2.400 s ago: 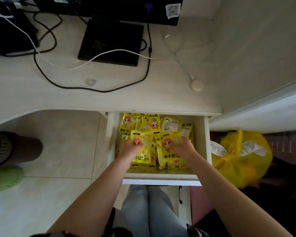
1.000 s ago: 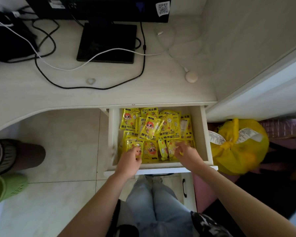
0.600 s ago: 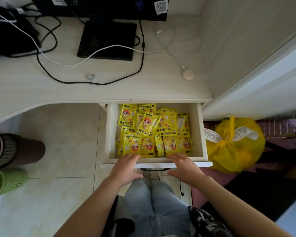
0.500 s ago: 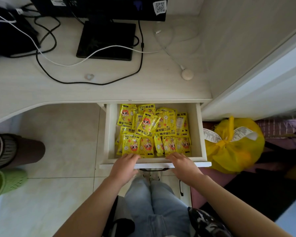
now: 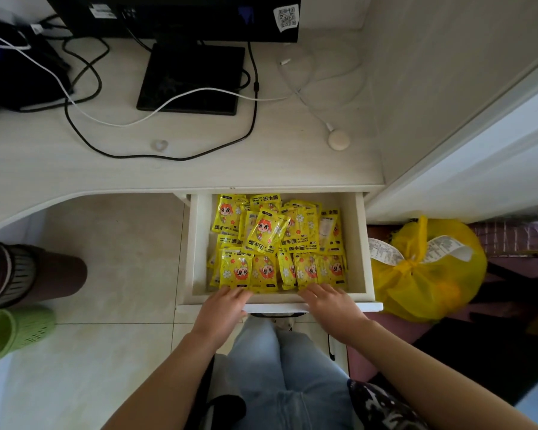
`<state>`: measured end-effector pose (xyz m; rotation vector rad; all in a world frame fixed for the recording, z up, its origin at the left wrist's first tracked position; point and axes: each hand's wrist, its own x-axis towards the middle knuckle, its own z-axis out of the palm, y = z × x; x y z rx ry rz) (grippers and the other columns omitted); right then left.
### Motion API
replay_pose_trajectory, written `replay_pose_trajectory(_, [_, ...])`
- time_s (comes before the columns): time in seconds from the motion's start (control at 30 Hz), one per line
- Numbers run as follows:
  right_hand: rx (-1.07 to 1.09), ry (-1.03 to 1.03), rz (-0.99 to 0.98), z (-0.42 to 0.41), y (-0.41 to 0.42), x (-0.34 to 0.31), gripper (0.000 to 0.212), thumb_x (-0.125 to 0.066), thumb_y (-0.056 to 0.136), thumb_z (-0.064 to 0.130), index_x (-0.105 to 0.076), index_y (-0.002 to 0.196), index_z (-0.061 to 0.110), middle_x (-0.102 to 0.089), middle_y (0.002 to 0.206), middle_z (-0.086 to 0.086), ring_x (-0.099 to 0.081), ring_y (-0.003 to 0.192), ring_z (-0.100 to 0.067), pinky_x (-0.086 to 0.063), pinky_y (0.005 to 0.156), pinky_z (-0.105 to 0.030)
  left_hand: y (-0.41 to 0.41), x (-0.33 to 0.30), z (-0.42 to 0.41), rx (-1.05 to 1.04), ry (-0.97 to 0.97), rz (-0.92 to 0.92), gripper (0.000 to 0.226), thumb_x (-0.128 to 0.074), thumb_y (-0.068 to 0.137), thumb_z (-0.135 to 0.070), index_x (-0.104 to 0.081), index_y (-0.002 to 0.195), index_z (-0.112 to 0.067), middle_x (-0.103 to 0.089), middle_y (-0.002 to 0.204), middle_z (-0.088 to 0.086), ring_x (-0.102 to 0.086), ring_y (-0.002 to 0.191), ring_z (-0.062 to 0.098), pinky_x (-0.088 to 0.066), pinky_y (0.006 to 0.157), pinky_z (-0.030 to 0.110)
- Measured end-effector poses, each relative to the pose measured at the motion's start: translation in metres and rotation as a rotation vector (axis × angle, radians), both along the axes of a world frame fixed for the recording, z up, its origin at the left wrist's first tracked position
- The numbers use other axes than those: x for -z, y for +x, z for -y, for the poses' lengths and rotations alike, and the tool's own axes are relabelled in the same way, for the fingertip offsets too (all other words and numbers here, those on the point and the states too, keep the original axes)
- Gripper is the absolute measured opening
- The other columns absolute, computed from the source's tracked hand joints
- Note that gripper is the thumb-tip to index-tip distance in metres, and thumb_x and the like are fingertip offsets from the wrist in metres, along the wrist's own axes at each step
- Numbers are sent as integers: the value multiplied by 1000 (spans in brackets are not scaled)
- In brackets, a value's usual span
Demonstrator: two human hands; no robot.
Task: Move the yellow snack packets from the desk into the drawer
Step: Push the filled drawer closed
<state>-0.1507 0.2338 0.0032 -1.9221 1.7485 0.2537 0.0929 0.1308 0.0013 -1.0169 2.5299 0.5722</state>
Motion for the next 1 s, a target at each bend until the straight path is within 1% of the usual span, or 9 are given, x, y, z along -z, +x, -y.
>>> replay_pose_trajectory(0.1, [-49,39,-3,11,-4,-6,47,-76,74,16,-55,116,19,-62,114,-3,-63,102,-25,-55,74,-37,1,4,0,39,-36,-20,62,-94,45,-28,-69,101,-20,-72,91,-5,-68,79,20,-58,60,29])
replay_pose_trajectory(0.2, [-102,89,-1,18,-3,-8,51,-65,84,10,-42,129,17,-49,129,-5,-50,118,-27,-51,84,-39,4,7,0,81,-50,-28,61,-93,48,-28,-68,102,-20,-71,93,-5,-67,81,19,-57,63,28])
replay_pose_trajectory(0.3, [-73,80,-2,19,-4,-7,53,-64,86,11,-37,132,18,-45,133,-4,-47,120,-27,-53,80,-39,2,6,4,93,-78,-32,59,-93,48,-24,-69,102,-18,-71,95,-4,-67,82,19,-57,65,28])
replay_pose_trajectory(0.47, [-11,28,-32,35,-4,-10,62,-60,81,-4,-38,136,13,-42,138,-7,-43,123,-30,-55,84,-41,-2,7,35,116,-150,-70,57,-94,49,-20,-71,102,-13,-72,94,0,-69,82,22,-59,65,30])
replay_pose_trajectory(0.6, [52,-86,-64,57,-10,-14,60,-68,74,-5,-49,129,8,-48,135,-12,-48,121,-31,-55,85,-39,-16,4,66,117,-199,-87,52,-94,47,-24,-73,94,-15,-72,90,-1,-68,80,22,-58,59,30])
replay_pose_trajectory(0.7, [73,-211,-156,74,-19,-18,66,-79,58,-1,-57,120,8,-53,132,-13,-52,120,-35,-54,90,-44,-29,0,85,171,-288,-58,47,-92,49,-27,-74,91,-15,-70,97,-1,-65,91,25,-57,70,36])
replay_pose_trajectory(0.8, [95,-214,-196,89,-22,-22,77,-78,59,0,-51,131,8,-51,135,-14,-50,122,-37,-46,100,-47,-38,-1,101,189,-355,-48,42,-90,48,-21,-73,87,-17,-68,99,0,-63,94,26,-54,72,39])
replay_pose_trajectory(0.87, [161,-199,-253,96,-22,-20,75,-81,59,3,-53,128,9,-55,129,-11,-56,113,-32,-50,93,-43,-42,3,111,167,-359,-46,41,-91,48,-18,-70,83,-17,-66,95,-1,-62,88,25,-53,68,37])
replay_pose_trajectory(1.0, [303,-234,-341,113,-25,-8,54,-87,54,11,-64,102,7,-63,98,-10,-62,81,-29,-55,60,-38,-50,5,128,80,-397,-87,42,-93,44,-15,-66,77,-14,-62,82,1,-60,74,23,-50,56,32])
